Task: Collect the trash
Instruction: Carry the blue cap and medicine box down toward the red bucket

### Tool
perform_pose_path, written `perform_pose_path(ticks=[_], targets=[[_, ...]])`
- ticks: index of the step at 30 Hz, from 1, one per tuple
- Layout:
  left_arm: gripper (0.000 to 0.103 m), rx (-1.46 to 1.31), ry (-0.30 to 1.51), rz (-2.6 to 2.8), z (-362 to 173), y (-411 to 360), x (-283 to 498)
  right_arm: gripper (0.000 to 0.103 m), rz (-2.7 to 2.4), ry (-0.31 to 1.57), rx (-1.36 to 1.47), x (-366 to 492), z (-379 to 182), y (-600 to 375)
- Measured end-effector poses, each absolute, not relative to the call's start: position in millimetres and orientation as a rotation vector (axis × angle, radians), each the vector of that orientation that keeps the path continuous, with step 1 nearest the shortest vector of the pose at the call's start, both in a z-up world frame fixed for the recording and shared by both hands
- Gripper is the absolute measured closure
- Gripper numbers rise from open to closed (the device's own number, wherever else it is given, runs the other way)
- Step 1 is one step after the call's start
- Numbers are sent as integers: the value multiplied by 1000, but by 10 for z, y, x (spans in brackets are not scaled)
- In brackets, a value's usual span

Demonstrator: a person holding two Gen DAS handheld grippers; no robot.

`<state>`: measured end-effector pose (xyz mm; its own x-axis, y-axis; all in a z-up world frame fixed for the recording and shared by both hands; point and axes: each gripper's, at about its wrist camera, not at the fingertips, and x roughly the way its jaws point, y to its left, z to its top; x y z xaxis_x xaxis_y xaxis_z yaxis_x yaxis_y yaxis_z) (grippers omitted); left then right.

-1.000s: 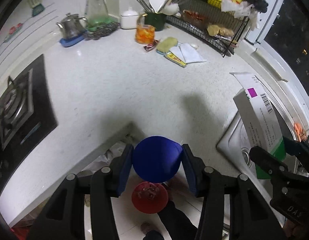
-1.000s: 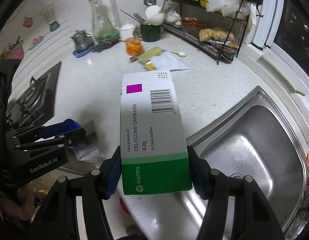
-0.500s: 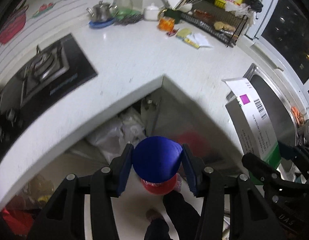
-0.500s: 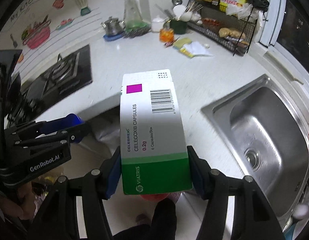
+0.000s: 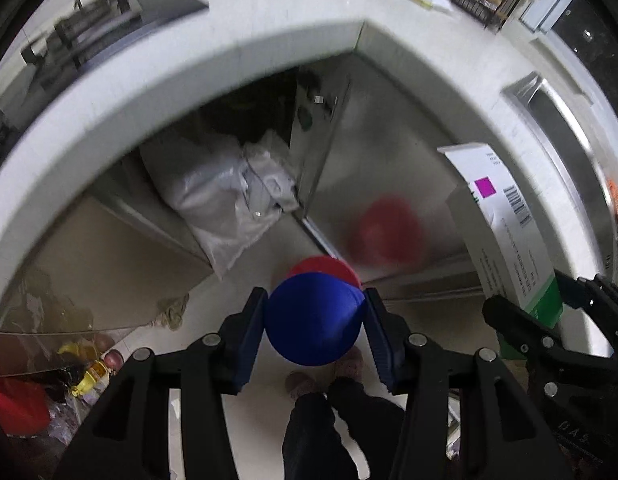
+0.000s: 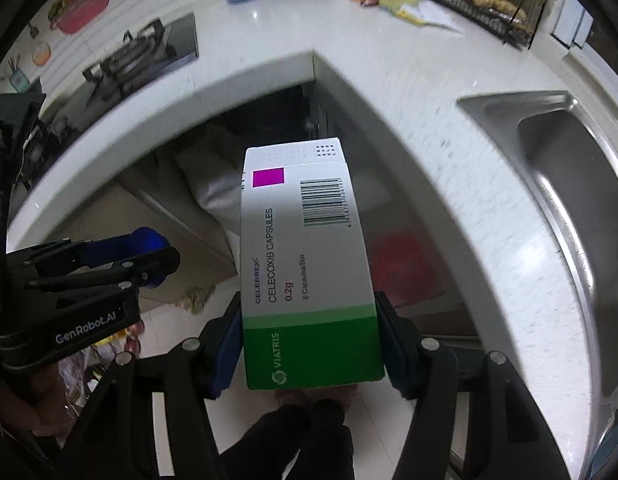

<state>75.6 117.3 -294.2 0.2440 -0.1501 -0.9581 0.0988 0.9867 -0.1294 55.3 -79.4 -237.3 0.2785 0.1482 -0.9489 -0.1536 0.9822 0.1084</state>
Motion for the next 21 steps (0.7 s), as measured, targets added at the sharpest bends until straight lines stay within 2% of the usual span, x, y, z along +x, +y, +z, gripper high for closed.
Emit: perform_pose_path(ticks=[5, 21], targets=[[57, -57, 1356, -206, -3562, 1123, 799, 45, 212, 1298, -1, 540, -2926, -749], [57, -55, 1460, -267, -5688, 917, 960, 45, 192, 1428, -15, 848, -5197, -786]])
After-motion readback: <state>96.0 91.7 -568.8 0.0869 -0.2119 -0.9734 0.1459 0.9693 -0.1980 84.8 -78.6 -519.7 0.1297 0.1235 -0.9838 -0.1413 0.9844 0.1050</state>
